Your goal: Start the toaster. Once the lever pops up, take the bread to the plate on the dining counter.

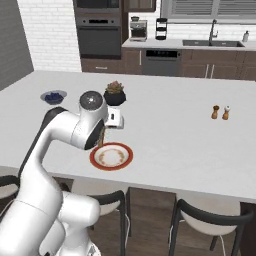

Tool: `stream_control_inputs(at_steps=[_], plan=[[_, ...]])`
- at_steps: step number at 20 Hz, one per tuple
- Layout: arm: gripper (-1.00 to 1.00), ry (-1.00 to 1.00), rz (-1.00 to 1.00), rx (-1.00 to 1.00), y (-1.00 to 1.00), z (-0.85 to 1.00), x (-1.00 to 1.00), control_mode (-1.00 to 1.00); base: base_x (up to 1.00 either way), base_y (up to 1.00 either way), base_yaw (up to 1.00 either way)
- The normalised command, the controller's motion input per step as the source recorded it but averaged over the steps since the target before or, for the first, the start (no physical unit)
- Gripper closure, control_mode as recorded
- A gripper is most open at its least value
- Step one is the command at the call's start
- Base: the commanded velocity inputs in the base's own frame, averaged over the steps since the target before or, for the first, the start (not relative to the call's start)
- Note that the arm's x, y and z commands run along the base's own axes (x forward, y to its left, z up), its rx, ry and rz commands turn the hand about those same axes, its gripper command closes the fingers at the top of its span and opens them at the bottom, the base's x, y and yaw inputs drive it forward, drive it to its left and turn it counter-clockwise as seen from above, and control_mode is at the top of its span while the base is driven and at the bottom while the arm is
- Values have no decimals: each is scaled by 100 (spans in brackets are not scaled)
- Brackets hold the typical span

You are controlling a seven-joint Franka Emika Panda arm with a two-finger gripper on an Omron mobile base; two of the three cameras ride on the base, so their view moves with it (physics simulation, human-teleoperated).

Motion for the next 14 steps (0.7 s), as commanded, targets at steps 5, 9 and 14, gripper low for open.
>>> stream_control_inputs(at_steps=[5, 9, 14], plan=[[100, 13, 20, 0, 0, -13, 35, -100, 0, 0, 0], [100, 1, 4, 0, 2, -32, 15, -100, 0, 0, 0], [100, -2, 0, 0, 12, -74, 6, -100, 0, 0, 0]])
